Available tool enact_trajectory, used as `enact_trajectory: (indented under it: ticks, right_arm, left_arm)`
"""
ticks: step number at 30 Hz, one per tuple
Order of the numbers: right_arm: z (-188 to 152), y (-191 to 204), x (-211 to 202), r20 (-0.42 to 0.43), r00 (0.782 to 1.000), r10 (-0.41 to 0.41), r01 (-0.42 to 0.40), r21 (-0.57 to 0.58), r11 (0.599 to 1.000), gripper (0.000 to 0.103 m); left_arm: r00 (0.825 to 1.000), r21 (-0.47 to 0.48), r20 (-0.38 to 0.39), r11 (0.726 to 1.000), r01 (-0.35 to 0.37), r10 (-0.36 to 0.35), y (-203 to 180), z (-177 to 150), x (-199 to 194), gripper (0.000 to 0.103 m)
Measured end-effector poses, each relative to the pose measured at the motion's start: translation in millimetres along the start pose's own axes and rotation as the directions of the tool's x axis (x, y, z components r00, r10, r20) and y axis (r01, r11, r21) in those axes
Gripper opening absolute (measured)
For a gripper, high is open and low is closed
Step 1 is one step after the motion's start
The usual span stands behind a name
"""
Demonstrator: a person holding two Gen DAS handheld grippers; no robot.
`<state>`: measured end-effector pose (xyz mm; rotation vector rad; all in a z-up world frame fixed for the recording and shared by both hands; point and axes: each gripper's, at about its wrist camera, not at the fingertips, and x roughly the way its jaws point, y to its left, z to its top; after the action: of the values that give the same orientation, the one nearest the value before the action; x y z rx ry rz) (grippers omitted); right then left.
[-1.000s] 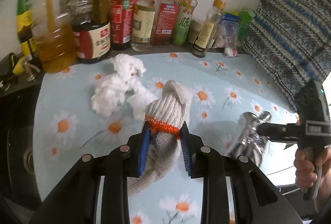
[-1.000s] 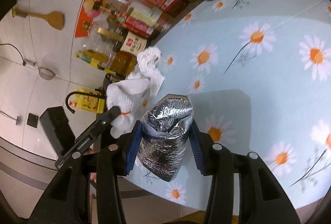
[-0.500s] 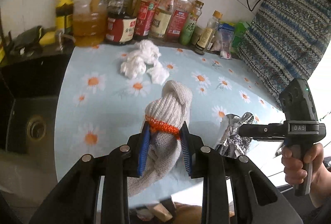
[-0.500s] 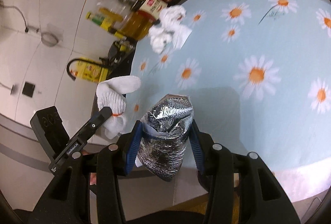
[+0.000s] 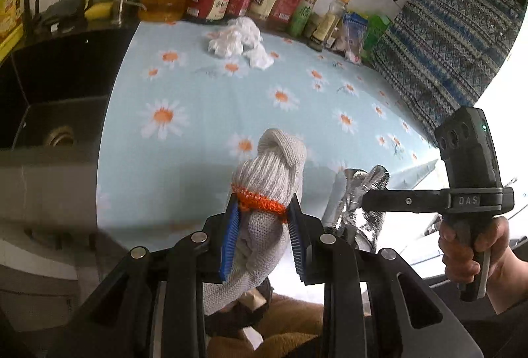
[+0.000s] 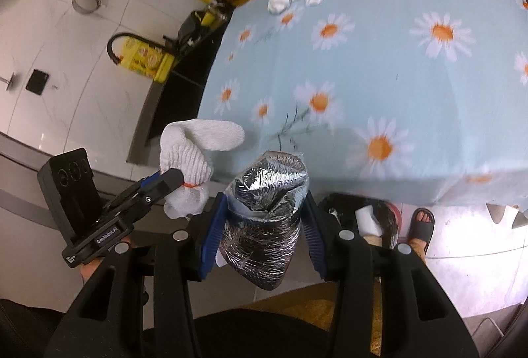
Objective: Collect trash
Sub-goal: 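Carry the glove and foil down over the trash bin and release them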
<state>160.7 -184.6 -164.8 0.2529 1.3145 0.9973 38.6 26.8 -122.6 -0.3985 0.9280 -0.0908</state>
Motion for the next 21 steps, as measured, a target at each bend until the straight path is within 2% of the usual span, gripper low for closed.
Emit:
enact_trajectory:
  ticks: [3, 9, 13, 21]
  right_arm:
    - [-12, 1, 11, -0.018, 0.999, -0.029, 0.029, -0.007, 1.000, 0.046]
    - [-33, -6, 34, -0.049, 0.998, -0.035, 0.034, -0.010, 0.999, 0.046]
    - [-44, -17, 52, -0.081, 0.993, -0.085, 0.084, -0.013, 0.996, 0.046]
    - [-67, -53, 92, -0.154, 0.975, -0.158, 0.162, 0.015, 0.987, 0.047]
  left_arm:
    - [0.999, 0.006, -0.032, 1.000, 0.006, -0.006, 1, -16, -1, 0.027]
    - [0.996, 0.000, -0.091, 1.000, 0.000, 0.000, 7, -47, 5, 0.027]
    - [0.993, -0.013, -0.121, 1.000, -0.014, 0.012, 15, -62, 14, 0.027]
    - [0.975, -0.010, -0.222, 0.999, -0.030, 0.027, 29, -94, 47, 0.027]
